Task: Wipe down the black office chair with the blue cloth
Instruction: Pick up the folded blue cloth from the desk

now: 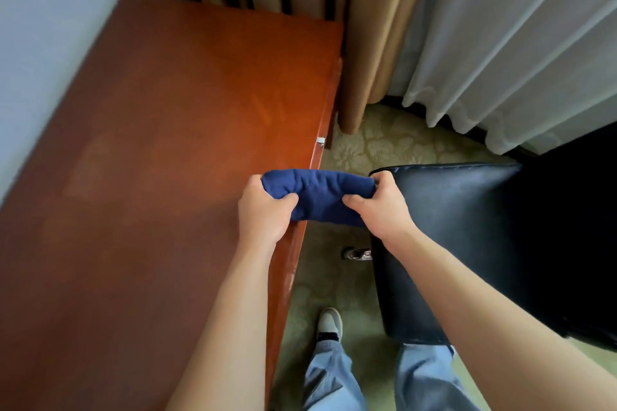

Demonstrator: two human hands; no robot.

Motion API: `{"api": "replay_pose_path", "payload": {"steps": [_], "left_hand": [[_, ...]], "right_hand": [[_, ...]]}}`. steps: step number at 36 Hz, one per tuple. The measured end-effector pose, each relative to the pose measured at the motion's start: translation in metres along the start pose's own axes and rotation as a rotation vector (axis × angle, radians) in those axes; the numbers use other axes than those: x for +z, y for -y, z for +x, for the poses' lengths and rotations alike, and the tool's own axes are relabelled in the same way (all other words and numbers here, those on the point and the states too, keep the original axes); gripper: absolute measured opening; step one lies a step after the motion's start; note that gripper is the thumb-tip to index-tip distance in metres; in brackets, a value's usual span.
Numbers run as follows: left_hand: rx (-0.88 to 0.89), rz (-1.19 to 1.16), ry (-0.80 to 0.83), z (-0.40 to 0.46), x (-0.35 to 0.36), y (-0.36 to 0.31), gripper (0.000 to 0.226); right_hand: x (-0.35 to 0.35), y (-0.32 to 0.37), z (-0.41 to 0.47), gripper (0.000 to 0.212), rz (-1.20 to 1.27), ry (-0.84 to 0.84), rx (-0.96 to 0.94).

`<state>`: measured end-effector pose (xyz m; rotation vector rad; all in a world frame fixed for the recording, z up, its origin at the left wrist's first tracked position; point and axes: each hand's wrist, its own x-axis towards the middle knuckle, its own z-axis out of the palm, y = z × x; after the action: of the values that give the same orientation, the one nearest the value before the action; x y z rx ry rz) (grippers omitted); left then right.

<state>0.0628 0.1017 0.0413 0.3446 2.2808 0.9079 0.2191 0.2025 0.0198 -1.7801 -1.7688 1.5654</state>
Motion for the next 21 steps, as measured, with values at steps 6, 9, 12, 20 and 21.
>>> {"api": "replay_pose_path", "payload": {"steps": [6, 9, 12, 20, 21], "left_hand": [[0.170, 0.103, 0.042, -0.029, 0.074, -0.072, 0.048], [0.244, 0.147, 0.100, -0.043, 0.117, -0.099, 0.038], [0.299, 0.205, 0.132, -0.056, 0.164, -0.123, 0.034], [0.321, 0.308, 0.078, -0.061, 0.268, -0.151, 0.047], [0.320, 0.316, 0.088, -0.058, 0.277, -0.153, 0.049]], "right_hand": [[-0.088, -0.014, 0.027, 0.035, -0.119, -0.130, -0.035], [-0.124, -0.023, 0.041, 0.036, -0.149, -0.149, -0.037], [-0.161, -0.034, 0.057, 0.037, -0.107, -0.139, -0.023], [-0.226, -0.074, 0.112, 0.032, -0.022, -0.028, 0.002], [-0.229, -0.080, 0.118, 0.031, -0.002, -0.019, 0.016]]}}
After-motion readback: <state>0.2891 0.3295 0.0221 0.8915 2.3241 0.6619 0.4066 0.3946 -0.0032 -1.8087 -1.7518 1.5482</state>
